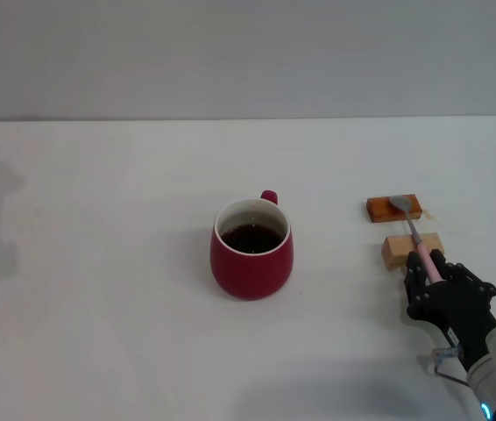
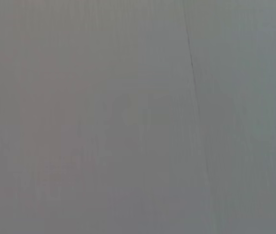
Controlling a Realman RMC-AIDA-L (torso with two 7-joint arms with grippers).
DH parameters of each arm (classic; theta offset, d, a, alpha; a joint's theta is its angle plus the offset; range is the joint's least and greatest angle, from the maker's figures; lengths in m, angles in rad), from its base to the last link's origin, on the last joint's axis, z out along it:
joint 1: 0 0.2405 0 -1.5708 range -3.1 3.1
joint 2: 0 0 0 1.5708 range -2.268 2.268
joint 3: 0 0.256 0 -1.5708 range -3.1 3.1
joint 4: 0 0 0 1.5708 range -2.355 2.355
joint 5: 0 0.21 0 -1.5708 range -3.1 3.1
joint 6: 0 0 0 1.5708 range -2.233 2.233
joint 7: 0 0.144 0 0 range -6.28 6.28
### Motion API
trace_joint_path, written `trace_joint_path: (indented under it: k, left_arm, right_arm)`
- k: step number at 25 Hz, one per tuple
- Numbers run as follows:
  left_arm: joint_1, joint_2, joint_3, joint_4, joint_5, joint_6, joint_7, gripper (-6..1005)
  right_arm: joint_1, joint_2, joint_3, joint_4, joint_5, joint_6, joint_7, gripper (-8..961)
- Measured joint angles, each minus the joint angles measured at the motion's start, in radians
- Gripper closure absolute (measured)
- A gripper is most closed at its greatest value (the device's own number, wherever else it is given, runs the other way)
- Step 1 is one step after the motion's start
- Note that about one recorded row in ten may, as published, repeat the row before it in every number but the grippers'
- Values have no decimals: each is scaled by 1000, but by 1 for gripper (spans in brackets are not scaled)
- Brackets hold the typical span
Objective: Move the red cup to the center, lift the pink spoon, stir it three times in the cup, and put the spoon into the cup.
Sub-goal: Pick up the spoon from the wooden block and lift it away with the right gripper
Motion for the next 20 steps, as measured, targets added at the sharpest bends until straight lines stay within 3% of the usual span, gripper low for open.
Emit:
trace_joint_path:
  k: [20]
  left_arm:
    - [3,1,0,0,0,2,0,1000]
  right_arm:
    - [0,1,-1,0,0,0,-1,762]
